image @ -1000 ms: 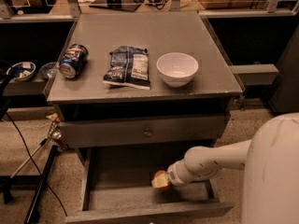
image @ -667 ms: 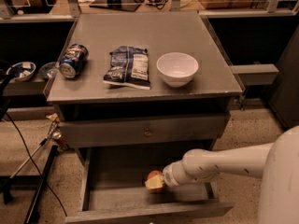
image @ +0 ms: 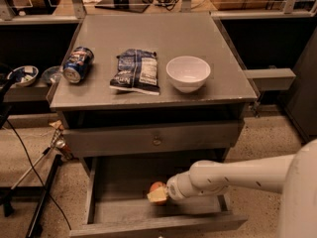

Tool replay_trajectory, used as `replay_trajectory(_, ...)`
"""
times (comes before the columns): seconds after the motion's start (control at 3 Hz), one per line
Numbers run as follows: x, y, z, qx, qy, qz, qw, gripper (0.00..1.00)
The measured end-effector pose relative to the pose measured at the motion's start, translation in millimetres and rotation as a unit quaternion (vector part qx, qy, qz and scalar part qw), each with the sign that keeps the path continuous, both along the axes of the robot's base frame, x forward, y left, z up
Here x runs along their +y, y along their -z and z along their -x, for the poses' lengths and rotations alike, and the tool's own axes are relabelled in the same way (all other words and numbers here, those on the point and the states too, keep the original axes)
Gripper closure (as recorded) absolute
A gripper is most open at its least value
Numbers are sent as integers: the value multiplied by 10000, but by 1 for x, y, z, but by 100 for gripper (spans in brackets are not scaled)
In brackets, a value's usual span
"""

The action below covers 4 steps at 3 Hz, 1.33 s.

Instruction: Place apple into middle drawer

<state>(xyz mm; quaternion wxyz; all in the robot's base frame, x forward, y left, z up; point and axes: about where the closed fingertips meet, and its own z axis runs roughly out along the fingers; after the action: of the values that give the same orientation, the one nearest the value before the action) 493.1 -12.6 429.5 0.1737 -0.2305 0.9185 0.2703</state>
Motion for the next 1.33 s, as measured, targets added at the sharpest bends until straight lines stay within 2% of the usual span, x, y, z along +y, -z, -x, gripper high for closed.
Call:
replay_trajectory(0.33, 2, 13, -3, 59, 43, 41, 10000, 100)
replay_trajectory(1.0, 25, 48, -20, 114, 202, -201, 9995, 100)
replay_trajectory(1.33, 25, 48, -20, 119, 204, -203, 9995, 100)
